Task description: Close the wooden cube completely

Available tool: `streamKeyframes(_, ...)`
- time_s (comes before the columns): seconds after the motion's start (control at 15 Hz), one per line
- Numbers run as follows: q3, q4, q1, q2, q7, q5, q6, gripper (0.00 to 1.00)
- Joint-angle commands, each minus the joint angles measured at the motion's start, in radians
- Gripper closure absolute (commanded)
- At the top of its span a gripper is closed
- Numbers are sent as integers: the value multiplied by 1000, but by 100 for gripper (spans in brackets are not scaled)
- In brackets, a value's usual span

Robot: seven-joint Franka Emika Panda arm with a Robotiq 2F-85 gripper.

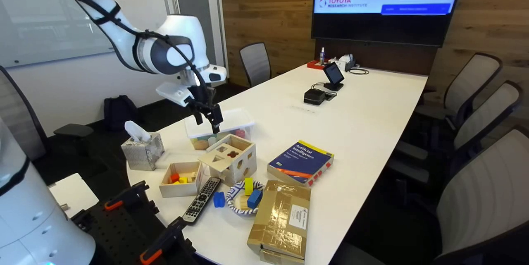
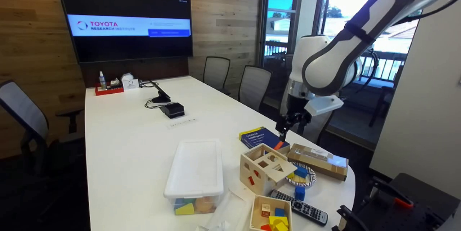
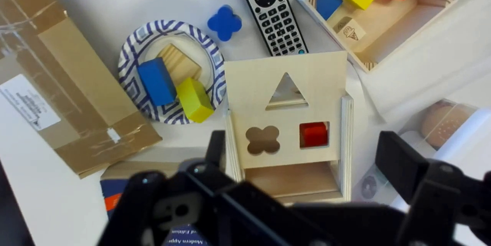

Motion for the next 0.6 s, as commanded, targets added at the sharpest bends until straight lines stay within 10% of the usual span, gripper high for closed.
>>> streamKeyframes(0.0, -5, 10, 25, 140, 114, 0, 142, 0)
streamKeyframes(0.53, 27, 22, 70, 320, 151, 179, 176, 0)
